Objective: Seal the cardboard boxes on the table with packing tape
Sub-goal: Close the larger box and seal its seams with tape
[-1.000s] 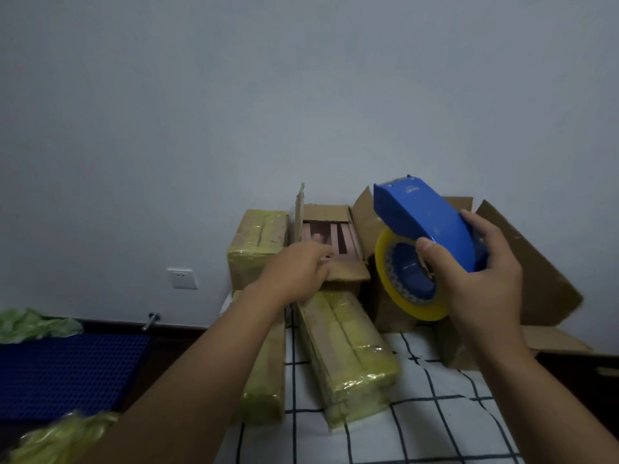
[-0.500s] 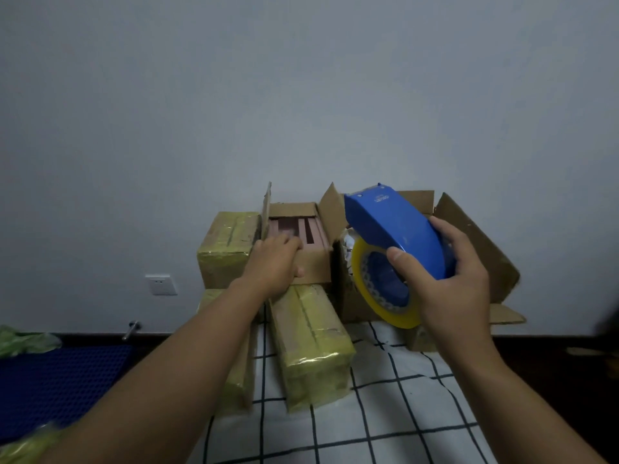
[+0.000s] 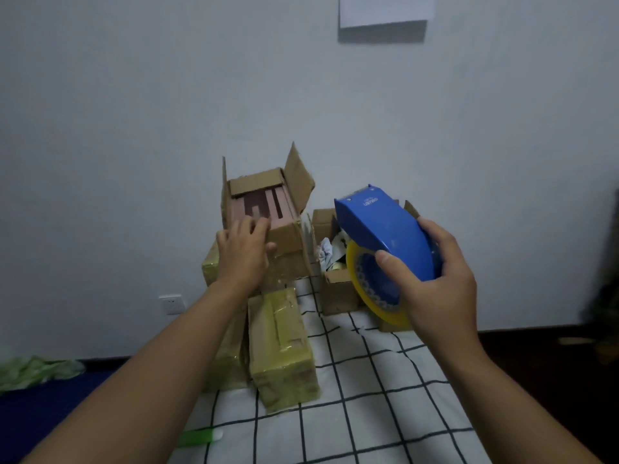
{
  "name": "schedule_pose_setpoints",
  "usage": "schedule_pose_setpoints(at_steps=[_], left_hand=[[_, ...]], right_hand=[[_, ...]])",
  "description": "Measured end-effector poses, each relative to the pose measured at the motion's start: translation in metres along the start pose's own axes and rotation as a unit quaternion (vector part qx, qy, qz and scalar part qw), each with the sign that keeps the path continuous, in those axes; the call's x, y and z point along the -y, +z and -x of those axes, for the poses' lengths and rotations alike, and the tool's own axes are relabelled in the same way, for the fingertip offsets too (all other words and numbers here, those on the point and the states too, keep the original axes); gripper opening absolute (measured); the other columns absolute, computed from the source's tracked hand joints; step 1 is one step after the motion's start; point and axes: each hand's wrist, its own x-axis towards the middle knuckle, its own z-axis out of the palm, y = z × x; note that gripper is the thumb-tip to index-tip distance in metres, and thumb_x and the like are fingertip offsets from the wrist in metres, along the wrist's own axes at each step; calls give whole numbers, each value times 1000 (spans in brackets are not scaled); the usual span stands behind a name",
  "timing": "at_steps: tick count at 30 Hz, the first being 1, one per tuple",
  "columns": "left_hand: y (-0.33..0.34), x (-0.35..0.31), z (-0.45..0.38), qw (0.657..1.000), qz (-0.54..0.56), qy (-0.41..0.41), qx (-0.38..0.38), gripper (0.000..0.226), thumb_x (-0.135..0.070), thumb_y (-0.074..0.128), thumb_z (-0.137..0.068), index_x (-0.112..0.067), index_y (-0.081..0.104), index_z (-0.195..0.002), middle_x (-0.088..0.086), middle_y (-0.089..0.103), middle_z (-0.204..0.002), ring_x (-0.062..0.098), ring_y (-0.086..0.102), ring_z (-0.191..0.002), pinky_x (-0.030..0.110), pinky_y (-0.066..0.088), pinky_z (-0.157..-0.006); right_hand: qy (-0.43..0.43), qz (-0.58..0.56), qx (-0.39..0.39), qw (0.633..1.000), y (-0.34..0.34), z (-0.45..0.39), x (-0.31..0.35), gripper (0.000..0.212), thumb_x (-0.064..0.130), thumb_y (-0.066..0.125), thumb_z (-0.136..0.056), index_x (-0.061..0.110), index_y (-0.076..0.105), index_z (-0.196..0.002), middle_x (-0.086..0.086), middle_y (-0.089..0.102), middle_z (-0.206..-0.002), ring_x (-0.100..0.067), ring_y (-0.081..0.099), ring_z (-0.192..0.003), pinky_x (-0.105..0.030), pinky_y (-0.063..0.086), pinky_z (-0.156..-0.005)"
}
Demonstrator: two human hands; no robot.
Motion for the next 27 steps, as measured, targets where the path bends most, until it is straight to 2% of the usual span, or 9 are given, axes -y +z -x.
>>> schedule_pose_setpoints(at_steps=[5, 11, 17, 24, 27], left_hand=[[-53, -28, 6, 999, -4, 9, -37, 29, -29, 60, -94, -21, 51, -120, 4, 52, -121, 24, 43, -113, 37, 28, -91], [-92, -76, 56, 999, 23, 32, -25, 32, -30, 59, -94, -22, 49, -123, 2, 49, -124, 21, 40, -116, 32, 22, -88], [-101, -122, 125, 997, 55, 52, 4, 30, -32, 58, -95, -24, 48, -122, -2, 47, -126, 19, 39, -120, 35, 26, -95], [-102, -160, 185, 994, 43, 93, 30, 25, -32, 57, -94, -25, 47, -117, -3, 46, -119, 19, 40, -113, 33, 25, -88], [-98, -174, 205, 992, 27, 122, 33, 28, -33, 55, -95, -25, 47, -120, -3, 48, -121, 19, 41, -113, 35, 29, -92]], right_hand=[[-12, -10, -24, 1000, -29, 9, 29, 62, 51, 75, -71, 41, 52, -128, 19, 55, -123, -7, 57, -114, -39, 55, -92], [-8, -9, -48, 999, -67, 29, 42, 57, 41, 80, -80, 34, 52, -130, 14, 55, -122, -10, 56, -111, -36, 55, -90], [50, 13, -84, 995, -108, 71, 22, 60, 37, 81, -80, 27, 53, -132, 6, 57, -124, -16, 56, -112, -37, 53, -93], [84, 85, -123, 985, -153, 104, -18, 63, 41, 79, -81, 23, 52, -135, 0, 56, -124, -17, 54, -111, -40, 51, -92], [92, 101, -110, 984, -157, 110, -30, 62, 39, 79, -81, 20, 53, -134, -2, 56, -124, -18, 53, -109, -34, 46, -86]])
